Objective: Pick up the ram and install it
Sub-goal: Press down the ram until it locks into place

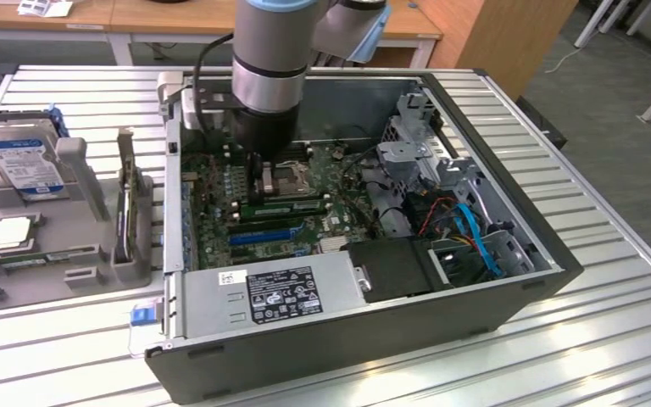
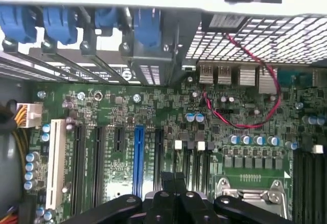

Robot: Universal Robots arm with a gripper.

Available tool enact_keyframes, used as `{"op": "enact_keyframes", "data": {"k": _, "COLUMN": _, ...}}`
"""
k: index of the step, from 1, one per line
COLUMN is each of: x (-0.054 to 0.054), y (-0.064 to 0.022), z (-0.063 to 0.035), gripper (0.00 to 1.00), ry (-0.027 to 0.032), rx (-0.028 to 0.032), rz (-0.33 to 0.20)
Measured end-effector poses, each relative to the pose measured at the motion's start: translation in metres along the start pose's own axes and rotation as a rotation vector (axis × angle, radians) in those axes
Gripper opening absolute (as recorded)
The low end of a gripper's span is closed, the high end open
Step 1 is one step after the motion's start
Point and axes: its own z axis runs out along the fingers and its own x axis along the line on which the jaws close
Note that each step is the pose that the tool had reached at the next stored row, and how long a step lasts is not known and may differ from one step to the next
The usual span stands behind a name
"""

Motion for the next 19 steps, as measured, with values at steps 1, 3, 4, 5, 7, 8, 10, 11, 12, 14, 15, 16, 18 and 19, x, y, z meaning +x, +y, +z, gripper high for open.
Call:
{"op": "enact_keyframes", "data": {"k": 1, "x": 0.0, "y": -0.0001, "z": 0.0018, "gripper": 0.11, "ry": -0.0001, "rx": -0.0001, "rz": 0.0}}
{"op": "enact_keyframes", "data": {"k": 3, "x": 0.0, "y": -0.0003, "z": 0.0054, "gripper": 0.11, "ry": 0.0001, "rx": -0.0002, "rz": 0.0}}
{"op": "enact_keyframes", "data": {"k": 4, "x": 0.0, "y": -0.0005, "z": 0.0073, "gripper": 0.11, "ry": 0.0004, "rx": -0.0002, "rz": 0.0}}
{"op": "enact_keyframes", "data": {"k": 5, "x": 0.0, "y": -0.0006, "z": 0.0091, "gripper": 0.11, "ry": 0.001, "rx": -0.0003, "rz": 0.0}}
{"op": "enact_keyframes", "data": {"k": 7, "x": 0.0, "y": -0.0008, "z": 0.0121, "gripper": 0.11, "ry": 0.0026, "rx": -0.0004, "rz": 0.0}}
{"op": "enact_keyframes", "data": {"k": 8, "x": 0.0, "y": -0.0008, "z": 0.013, "gripper": 0.11, "ry": 0.0032, "rx": -0.0005, "rz": 0.0}}
{"op": "enact_keyframes", "data": {"k": 10, "x": 0.0, "y": -0.0008, "z": 0.0134, "gripper": 0.11, "ry": 0.0033, "rx": -0.0004, "rz": 0.0}}
{"op": "enact_keyframes", "data": {"k": 11, "x": 0.0, "y": -0.0008, "z": 0.0127, "gripper": 0.11, "ry": 0.0026, "rx": 0.0001, "rz": 0.0}}
{"op": "enact_keyframes", "data": {"k": 12, "x": 0.0, "y": -0.0008, "z": 0.0107, "gripper": 0.11, "ry": 0.002, "rx": 0.0006, "rz": 0.0}}
{"op": "enact_keyframes", "data": {"k": 14, "x": 0.0, "y": -0.0005, "z": 0.0079, "gripper": 0.11, "ry": 0.003, "rx": -0.0002, "rz": 0.0}}
{"op": "enact_keyframes", "data": {"k": 15, "x": 0.0, "y": -0.0005, "z": 0.0081, "gripper": 0.11, "ry": 0.0029, "rx": -0.0001, "rz": 0.0}}
{"op": "enact_keyframes", "data": {"k": 16, "x": 0.0, "y": -0.0005, "z": 0.0082, "gripper": 0.11, "ry": 0.0033, "rx": -0.0001, "rz": 0.0}}
{"op": "enact_keyframes", "data": {"k": 18, "x": 0.0, "y": -0.0005, "z": 0.0084, "gripper": 0.11, "ry": 0.0037, "rx": -0.0002, "rz": 0.0}}
{"op": "enact_keyframes", "data": {"k": 19, "x": 0.0, "y": -0.0005, "z": 0.0084, "gripper": 0.11, "ry": 0.0038, "rx": -0.0003, "rz": 0.0}}
